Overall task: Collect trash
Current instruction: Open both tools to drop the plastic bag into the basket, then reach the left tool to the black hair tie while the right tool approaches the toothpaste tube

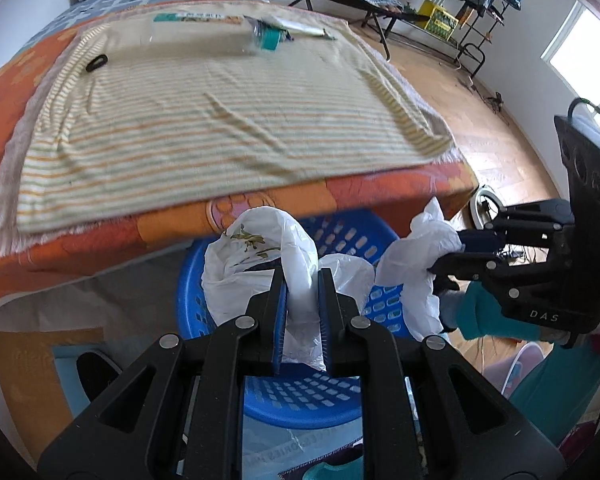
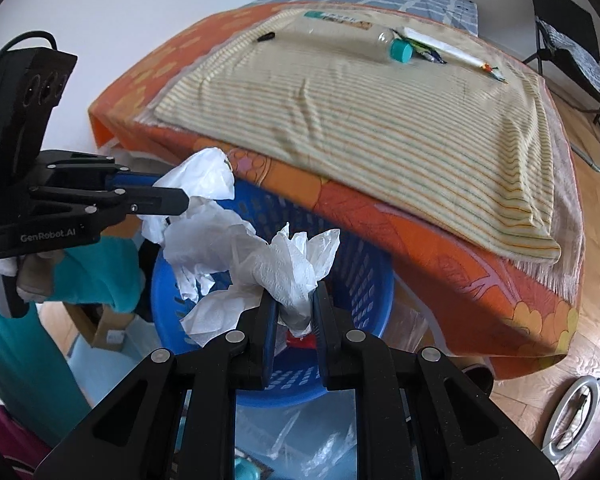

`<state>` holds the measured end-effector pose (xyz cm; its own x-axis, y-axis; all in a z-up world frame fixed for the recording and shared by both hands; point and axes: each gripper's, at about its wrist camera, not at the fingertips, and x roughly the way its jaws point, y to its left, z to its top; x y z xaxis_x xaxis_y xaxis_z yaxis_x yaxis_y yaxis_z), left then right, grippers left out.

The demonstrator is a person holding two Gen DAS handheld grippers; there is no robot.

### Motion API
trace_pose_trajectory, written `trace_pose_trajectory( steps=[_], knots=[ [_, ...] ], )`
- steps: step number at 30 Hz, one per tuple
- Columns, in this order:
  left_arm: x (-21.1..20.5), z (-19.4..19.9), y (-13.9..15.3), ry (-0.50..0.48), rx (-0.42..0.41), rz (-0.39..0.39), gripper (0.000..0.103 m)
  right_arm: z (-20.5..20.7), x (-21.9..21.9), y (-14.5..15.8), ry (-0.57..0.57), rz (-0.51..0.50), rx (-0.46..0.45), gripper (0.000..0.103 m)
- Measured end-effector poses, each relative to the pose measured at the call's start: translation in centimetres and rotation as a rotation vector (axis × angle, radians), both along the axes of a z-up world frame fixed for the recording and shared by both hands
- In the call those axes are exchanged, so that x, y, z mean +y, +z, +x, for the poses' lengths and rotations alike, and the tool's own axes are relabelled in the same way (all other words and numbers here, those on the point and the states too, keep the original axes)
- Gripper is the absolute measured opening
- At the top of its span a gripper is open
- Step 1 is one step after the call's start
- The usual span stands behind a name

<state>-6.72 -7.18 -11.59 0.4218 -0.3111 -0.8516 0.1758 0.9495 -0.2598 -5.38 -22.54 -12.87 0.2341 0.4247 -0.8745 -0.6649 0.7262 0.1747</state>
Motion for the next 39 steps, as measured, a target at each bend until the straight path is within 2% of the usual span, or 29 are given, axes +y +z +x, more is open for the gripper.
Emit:
trace_pose_trajectory(
  steps=[10, 20, 21, 23, 24, 25, 27, 39],
  knots=[
    [-0.9, -0.7, -1.6, -0.009, 0.049, 0.043, 0.013, 0.1, 0.5, -1.7, 0.000, -0.051, 0.034, 0.015],
    [-0.3, -0.6, -2.1, 0.012, 0.074, 0.053, 0.018, 0.7, 0.4, -1.8, -0.016, -0.035, 0.072, 0.017],
    [-0.4, -0.6, -2.2, 0.012, 0.074, 0.056, 0.020, 0.8, 0.4, -1.8, -0.018, -0.035, 0.077, 0.020],
    [-0.3, -0.6, -2.2, 0.018, 0.075, 0.059, 0.034, 0.9, 0.4, -2.0, -0.022, -0.036, 0.086, 0.029],
    [-0.2, -0.6, -2.1, 0.022, 0.072, 0.057, 0.041, 0.9, 0.4, -2.0, -0.024, -0.033, 0.090, 0.037],
    [-0.2, -0.6, -2.0, 0.025, 0.068, 0.055, 0.042, 0.9, 0.3, -2.0, -0.025, -0.029, 0.091, 0.044],
    [-0.1, -0.6, -1.9, 0.027, 0.064, 0.056, 0.042, 0.9, 0.3, -1.8, -0.027, -0.021, 0.088, 0.049],
    [-0.1, -0.3, -1.2, 0.043, 0.053, 0.054, 0.042, 1.2, 0.7, -0.7, -0.038, -0.015, 0.047, 0.050]
  ],
)
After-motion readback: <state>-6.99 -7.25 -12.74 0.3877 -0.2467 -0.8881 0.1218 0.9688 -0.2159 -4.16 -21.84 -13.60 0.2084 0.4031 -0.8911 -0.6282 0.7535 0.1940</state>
